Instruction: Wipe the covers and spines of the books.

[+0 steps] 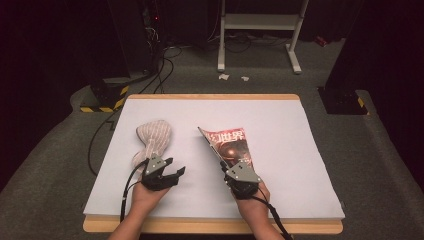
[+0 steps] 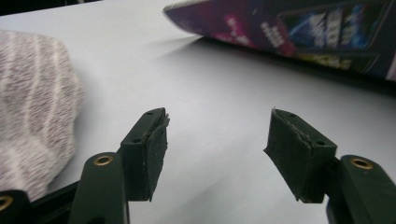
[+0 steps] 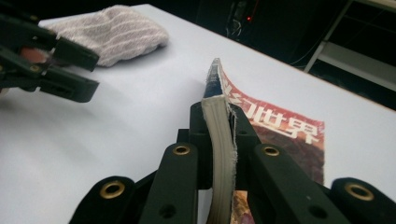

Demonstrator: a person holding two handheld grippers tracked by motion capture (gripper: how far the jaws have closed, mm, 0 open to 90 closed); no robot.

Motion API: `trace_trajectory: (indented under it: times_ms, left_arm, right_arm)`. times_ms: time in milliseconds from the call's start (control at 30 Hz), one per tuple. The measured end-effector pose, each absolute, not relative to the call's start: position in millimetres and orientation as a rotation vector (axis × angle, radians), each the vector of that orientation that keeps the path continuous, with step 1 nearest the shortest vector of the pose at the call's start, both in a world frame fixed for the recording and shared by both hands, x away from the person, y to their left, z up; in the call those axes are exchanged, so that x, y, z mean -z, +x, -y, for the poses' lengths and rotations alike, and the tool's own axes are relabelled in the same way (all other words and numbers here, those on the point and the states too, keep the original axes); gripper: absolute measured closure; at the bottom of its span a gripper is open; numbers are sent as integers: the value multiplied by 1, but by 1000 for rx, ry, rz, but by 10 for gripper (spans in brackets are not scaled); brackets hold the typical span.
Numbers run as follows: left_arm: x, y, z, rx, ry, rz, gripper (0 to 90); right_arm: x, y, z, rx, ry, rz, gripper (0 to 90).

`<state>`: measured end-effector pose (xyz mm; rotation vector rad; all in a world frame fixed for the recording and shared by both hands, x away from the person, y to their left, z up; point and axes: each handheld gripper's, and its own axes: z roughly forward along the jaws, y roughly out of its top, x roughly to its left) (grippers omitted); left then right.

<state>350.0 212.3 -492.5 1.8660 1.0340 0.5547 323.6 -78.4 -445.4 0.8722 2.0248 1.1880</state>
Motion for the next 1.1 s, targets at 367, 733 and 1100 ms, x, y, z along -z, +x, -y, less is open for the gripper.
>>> trace_trajectory:
  times_ms: [367, 733, 1100]
  left_arm:
    - [495, 350, -219, -545, 1848, -1033, 354]
    - [493, 352, -229, -534, 1797, -1055, 329]
    - [492, 352, -231, -543, 1790, -1067, 281]
  right_arm:
    - [417, 333, 93, -1243, 910, -1935, 845]
    - [383, 339, 108, -1279, 922, -1826, 845]
    - [365, 341, 100, -1322, 893, -1793, 846]
